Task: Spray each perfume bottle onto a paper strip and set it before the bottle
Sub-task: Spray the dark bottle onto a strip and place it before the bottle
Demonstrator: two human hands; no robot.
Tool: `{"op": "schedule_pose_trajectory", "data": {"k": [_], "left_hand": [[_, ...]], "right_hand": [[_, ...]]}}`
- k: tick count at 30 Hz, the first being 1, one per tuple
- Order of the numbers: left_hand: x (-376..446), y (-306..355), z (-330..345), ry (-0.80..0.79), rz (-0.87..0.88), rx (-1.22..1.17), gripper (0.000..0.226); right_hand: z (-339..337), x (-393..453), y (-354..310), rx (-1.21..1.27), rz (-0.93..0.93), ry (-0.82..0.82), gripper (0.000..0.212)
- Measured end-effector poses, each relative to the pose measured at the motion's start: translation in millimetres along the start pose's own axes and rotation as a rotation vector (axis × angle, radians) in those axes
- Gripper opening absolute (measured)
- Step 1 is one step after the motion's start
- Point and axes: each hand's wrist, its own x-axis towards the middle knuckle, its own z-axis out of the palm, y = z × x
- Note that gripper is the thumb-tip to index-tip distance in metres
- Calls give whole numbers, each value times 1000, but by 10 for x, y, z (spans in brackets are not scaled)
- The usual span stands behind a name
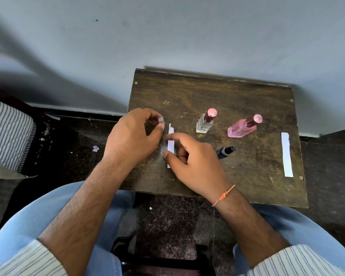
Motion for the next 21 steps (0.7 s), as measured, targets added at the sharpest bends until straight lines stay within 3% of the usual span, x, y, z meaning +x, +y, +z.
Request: {"op": "schedule_pose_trajectory", "data": {"k": [7, 13, 18, 21], "left_hand": [[-17, 68, -8, -50, -33, -110, 8], [-21, 138, 9, -123, -61, -322, 7], [-50, 234, 101, -227, 5, -436, 3], [-69, 315, 148, -289, 75, -485, 4]], "right_hand": [[-164, -165, 65, 120, 47, -74, 8], [-499, -371, 320, -5, -27, -271, 31], [-865, -512, 664, -31, 80, -73, 51], [-942, -546, 807, 22, 194, 120, 35]]}}
